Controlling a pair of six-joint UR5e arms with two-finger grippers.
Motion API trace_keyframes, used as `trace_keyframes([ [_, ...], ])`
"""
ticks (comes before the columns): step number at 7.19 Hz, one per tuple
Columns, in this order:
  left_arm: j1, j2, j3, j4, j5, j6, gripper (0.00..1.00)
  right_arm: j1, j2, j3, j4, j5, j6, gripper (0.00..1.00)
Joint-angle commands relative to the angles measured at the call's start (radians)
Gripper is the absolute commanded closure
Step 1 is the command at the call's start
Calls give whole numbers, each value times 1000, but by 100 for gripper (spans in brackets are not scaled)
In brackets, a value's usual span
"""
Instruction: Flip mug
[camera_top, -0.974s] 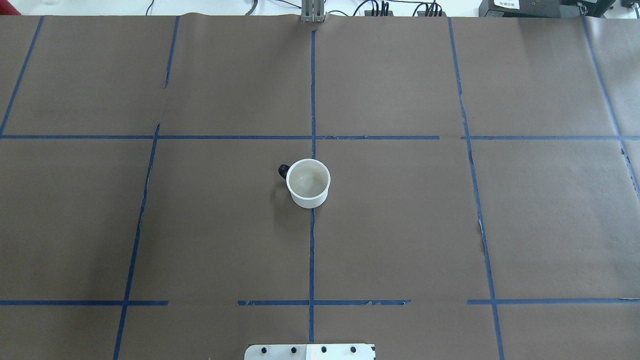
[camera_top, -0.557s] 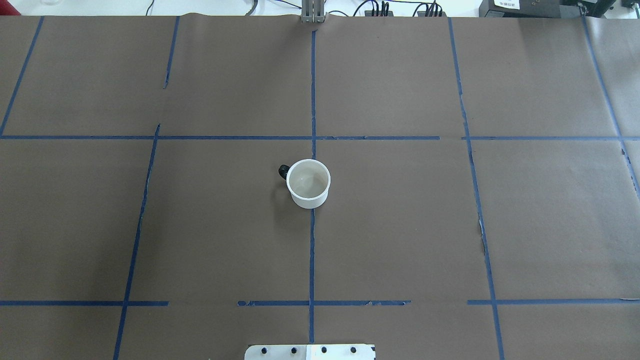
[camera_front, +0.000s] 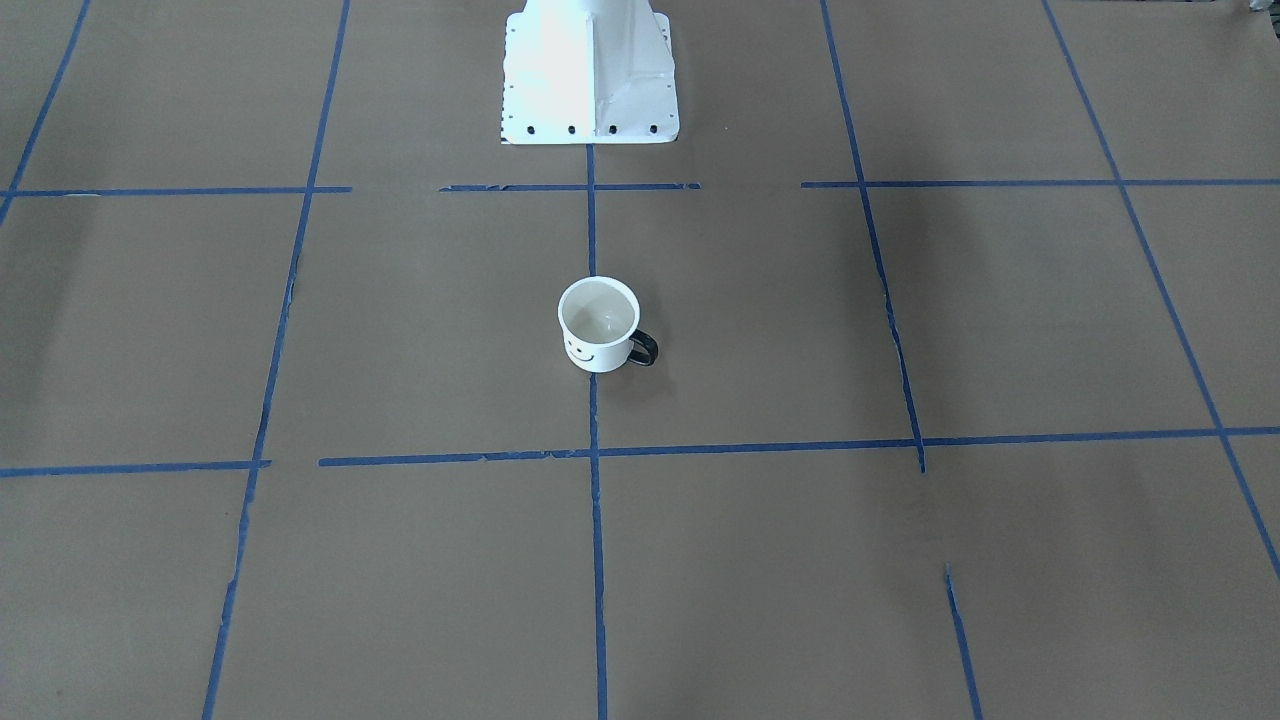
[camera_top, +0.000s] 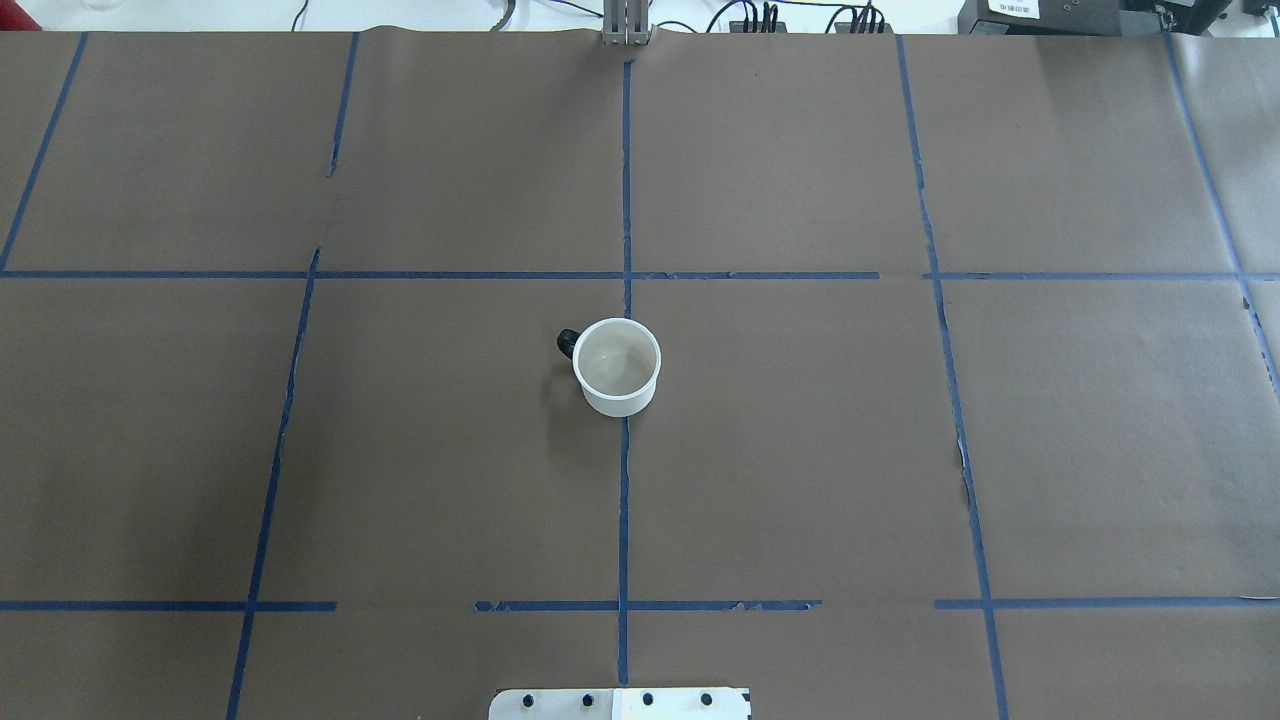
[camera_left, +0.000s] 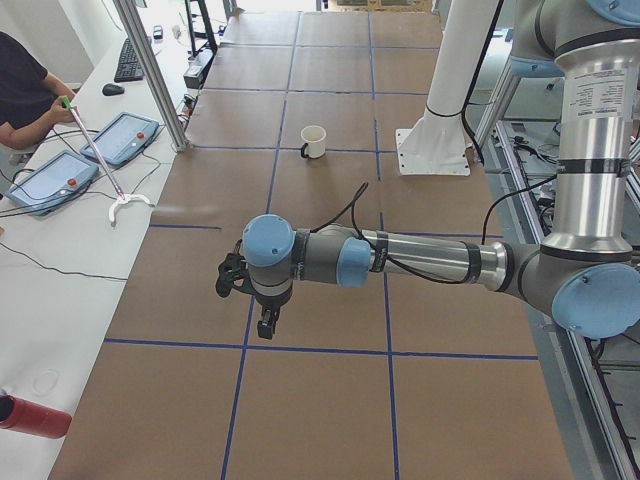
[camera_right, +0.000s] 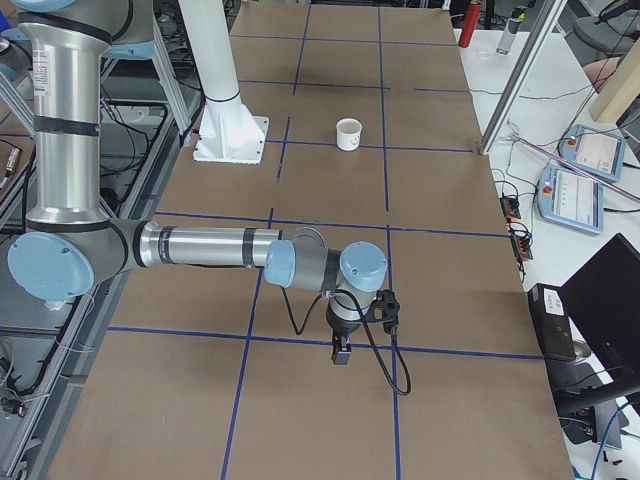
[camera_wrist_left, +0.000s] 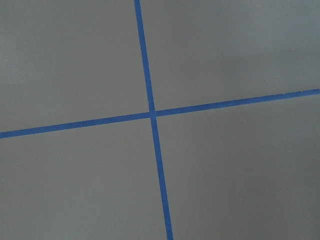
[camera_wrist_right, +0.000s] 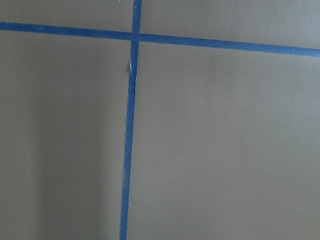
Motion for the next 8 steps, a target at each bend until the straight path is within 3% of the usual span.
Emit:
trace_keyframes([
  [1,0,7,-9,-2,-1,-2,0,0,0,1,0,0,0,0],
  [8,-6,45,-61,-2,5,-3,0,0,0,1,0,0,0,0],
])
